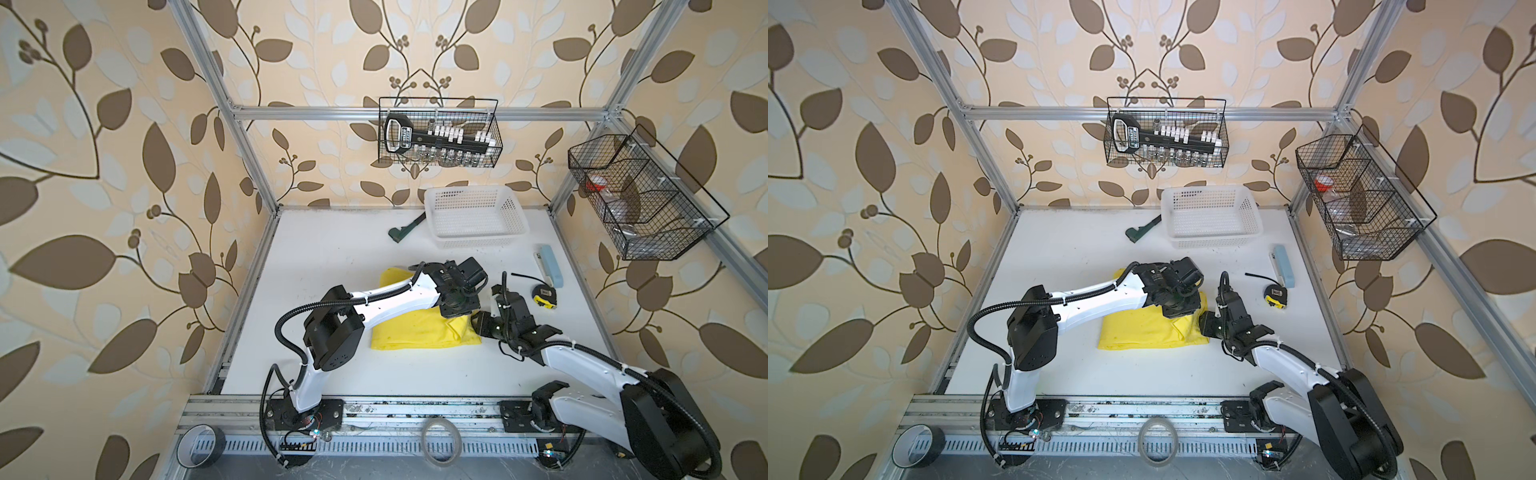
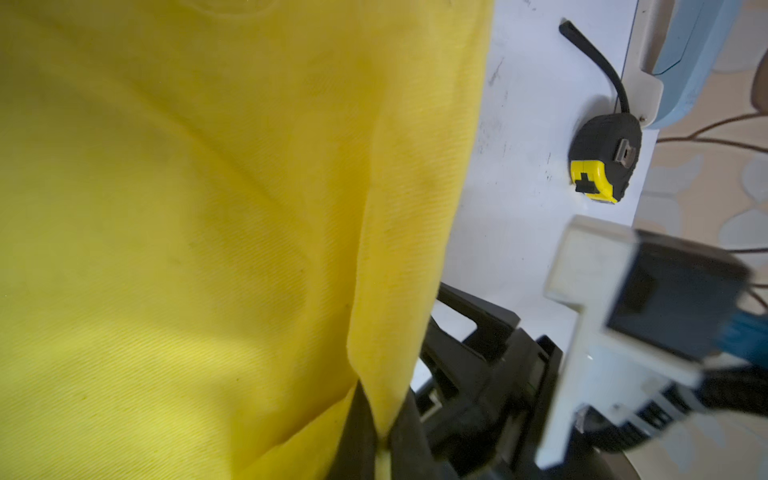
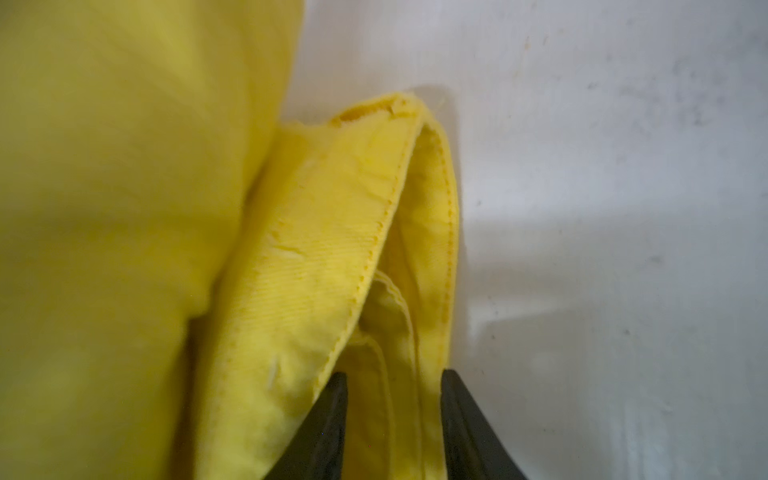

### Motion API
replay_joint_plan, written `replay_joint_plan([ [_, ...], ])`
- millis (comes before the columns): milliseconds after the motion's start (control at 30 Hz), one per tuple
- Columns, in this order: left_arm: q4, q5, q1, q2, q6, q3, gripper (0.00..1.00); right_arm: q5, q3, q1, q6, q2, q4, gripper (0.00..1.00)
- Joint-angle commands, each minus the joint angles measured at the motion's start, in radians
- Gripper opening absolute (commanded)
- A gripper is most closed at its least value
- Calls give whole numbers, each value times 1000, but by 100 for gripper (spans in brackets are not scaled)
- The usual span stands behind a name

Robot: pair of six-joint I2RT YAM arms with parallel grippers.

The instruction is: Fold and stack the trousers

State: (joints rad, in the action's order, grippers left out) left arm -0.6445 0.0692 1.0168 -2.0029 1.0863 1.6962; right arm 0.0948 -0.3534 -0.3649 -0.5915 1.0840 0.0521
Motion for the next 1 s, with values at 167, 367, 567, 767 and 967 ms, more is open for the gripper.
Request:
replay_joint_plan([
  [167, 75, 7, 18, -8, 39, -10, 27, 10, -84, 85, 30, -214, 248, 47],
  [367, 40, 9, 16, 100, -29, -29, 53, 1, -189, 130, 78, -282, 357, 45],
  [567, -112, -68, -24, 272, -125, -103, 56, 82, -223, 39, 43, -249, 289, 40],
  [767, -89, -14, -231, 403, -229, -322, 54, -20, -185, -165, -19, -157, 188, 37],
  [967, -63, 53, -351, 284, -327, -327, 52, -62, -69, -220, -60, -67, 100, 37],
])
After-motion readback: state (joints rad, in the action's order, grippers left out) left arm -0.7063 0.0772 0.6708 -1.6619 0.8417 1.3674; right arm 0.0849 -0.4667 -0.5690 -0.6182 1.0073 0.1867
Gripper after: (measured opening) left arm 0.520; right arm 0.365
